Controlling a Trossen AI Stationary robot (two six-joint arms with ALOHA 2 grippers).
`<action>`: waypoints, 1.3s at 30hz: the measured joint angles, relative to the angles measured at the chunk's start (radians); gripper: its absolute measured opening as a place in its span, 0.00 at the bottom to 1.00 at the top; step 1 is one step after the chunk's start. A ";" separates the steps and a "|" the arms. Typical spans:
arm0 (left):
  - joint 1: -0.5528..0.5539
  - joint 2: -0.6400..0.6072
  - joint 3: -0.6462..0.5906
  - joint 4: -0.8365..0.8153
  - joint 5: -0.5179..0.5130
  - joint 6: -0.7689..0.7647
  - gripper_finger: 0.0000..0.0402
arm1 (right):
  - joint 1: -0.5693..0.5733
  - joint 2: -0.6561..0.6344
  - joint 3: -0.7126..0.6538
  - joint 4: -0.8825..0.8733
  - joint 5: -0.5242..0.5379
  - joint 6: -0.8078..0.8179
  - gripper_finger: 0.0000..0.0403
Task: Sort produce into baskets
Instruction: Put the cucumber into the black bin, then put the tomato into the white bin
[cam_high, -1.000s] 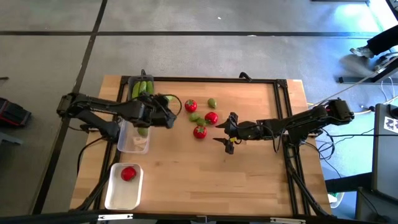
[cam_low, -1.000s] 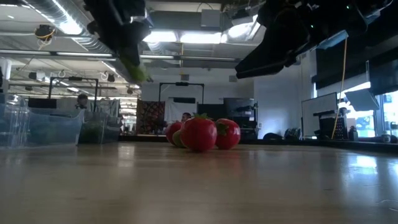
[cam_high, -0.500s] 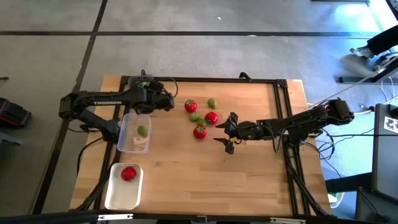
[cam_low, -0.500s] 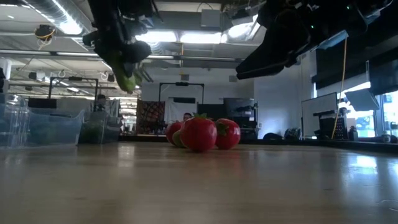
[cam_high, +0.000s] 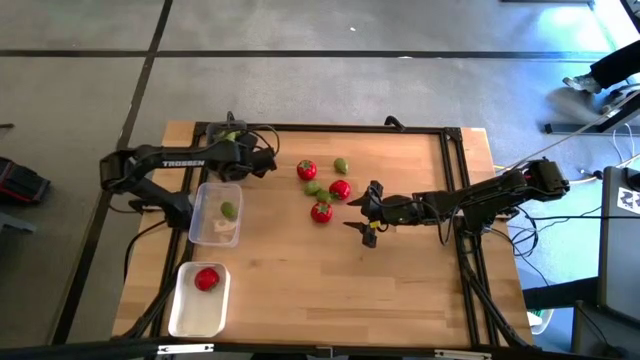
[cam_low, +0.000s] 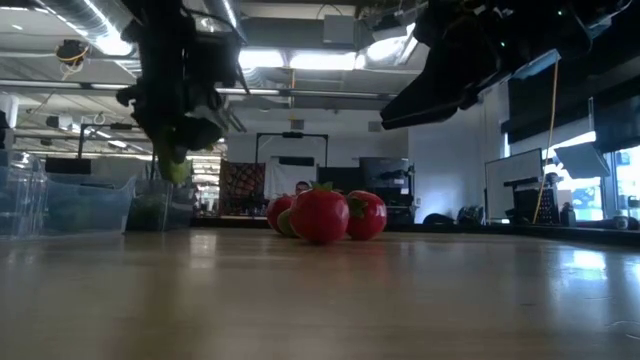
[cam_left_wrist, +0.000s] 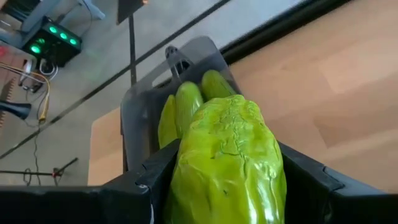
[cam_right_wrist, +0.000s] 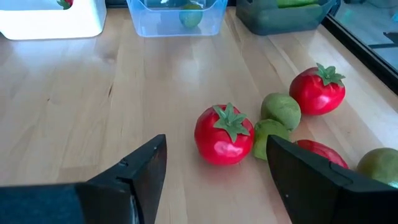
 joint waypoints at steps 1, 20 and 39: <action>0.012 0.000 -0.013 0.033 -0.005 0.022 0.52 | 0.000 0.000 0.000 0.003 0.000 -0.002 0.64; 0.121 0.000 -0.106 0.259 -0.007 0.167 0.52 | 0.000 0.000 0.000 0.015 0.000 0.000 0.64; 0.145 -0.001 -0.106 0.245 -0.004 0.211 0.81 | 0.000 0.000 -0.001 0.015 0.000 0.003 0.64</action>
